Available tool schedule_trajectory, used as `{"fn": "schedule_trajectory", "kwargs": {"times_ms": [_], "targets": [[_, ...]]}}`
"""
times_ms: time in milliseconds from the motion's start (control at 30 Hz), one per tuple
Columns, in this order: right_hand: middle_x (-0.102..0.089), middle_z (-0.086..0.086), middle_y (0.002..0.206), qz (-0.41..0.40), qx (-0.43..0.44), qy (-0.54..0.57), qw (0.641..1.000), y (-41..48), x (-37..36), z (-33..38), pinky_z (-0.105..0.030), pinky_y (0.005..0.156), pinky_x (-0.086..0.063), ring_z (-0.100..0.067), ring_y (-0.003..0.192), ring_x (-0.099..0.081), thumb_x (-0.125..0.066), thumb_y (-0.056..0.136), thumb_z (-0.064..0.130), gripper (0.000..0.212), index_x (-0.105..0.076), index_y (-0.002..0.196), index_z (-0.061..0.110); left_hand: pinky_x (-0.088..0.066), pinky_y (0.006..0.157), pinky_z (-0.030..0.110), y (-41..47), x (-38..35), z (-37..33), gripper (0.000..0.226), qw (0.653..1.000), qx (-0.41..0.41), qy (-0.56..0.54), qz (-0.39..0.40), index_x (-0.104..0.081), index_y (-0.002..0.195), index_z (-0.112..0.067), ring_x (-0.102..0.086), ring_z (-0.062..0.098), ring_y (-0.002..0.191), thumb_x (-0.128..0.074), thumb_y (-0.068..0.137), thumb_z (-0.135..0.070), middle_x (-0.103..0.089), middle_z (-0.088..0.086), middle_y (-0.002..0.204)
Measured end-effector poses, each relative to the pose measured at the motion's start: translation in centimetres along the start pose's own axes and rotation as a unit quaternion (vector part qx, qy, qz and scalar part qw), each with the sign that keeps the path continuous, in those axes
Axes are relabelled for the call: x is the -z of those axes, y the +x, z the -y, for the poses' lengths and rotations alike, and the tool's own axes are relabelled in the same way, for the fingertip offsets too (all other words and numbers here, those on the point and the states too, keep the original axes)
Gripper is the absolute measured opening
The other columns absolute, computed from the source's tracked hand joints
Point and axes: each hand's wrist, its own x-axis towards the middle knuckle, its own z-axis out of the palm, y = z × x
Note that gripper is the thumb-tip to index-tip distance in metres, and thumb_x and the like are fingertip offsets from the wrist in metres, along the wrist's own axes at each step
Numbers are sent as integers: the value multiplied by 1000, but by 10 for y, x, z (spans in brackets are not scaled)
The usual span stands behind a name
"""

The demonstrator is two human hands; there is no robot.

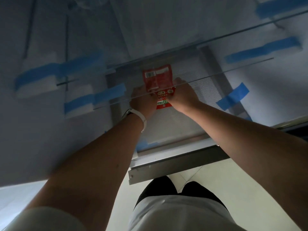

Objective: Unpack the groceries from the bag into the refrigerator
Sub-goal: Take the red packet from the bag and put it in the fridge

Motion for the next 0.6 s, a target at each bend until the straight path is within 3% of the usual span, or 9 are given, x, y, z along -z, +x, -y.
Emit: {"fn": "schedule_trajectory", "kwargs": {"times_ms": [167, 333, 467, 600], "targets": [[-62, -9, 105, -1, -9, -56, 998, 3, -10, -10, -41, 75, -56, -25, 92, -62, -56, 83, 28, 31, -62, 109, 12, -52, 84, 36, 0, 0, 2, 25, 999, -11, 31, -3, -67, 112, -15, -62, 25, 97, -60, 93, -30, -59, 10, 115], [-58, -13, 113, 33, 17, -100, 994, -14, 1, -14, -40, 84, -52, -30, 103, -57, -59, 85, 32, 47, -53, 128, 15, -56, 79, 32, 1, -4, 20, 49, 998, -6, 53, 19, -66, 112, -23, -68, 21, 91, -44, 82, -56, -67, 3, 105], [-52, -13, 114, 68, 46, -130, 988, -36, 21, -17, -38, 80, -47, -30, 102, -53, -61, 88, 31, 48, -48, 130, 13, -59, 80, 37, -22, 10, 19, 28, 998, -34, 43, 33, -67, 105, -30, -69, 16, 86, -54, 86, -48, -71, -5, 98], [-54, -10, 116, 81, 103, -196, 972, -64, 48, -15, -40, 80, -50, -28, 104, -54, -56, 91, 32, 45, -47, 131, 12, -56, 86, 46, -57, 32, 11, 33, 997, -48, 51, 41, -66, 107, -32, -66, 23, 100, -52, 82, -48, -71, 1, 106]]}}
